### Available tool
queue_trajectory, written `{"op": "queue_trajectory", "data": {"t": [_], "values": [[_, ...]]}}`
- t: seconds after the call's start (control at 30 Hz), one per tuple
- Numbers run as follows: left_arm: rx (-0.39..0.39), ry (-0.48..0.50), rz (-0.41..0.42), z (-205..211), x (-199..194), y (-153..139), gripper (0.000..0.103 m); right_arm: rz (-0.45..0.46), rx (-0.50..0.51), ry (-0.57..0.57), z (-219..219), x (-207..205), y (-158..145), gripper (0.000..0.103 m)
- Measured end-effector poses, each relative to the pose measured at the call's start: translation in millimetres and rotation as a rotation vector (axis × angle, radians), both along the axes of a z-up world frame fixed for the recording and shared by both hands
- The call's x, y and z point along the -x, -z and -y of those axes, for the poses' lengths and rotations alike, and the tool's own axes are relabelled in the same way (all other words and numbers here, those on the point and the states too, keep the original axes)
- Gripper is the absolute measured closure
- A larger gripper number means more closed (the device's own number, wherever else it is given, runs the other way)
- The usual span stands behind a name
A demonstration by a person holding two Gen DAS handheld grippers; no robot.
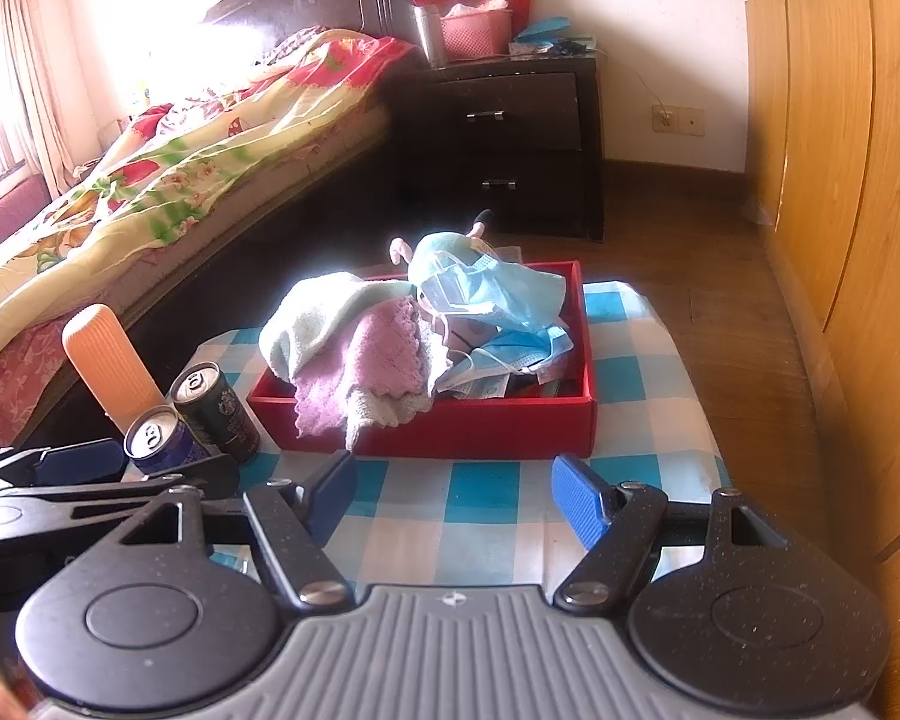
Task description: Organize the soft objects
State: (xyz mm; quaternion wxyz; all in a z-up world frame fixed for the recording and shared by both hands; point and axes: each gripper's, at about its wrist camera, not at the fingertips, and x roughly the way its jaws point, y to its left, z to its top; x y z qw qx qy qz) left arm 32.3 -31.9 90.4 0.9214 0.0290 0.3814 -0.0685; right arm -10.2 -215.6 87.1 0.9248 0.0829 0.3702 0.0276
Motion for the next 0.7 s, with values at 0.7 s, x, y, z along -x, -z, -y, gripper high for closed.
{"op": "queue_trajectory", "data": {"t": [0.7], "values": [[0.198,0.001,0.011,-20.9,-2.0,-4.2,0.010,0.074,-0.077,0.012,5.3,7.6,-12.9,0.047]]}}
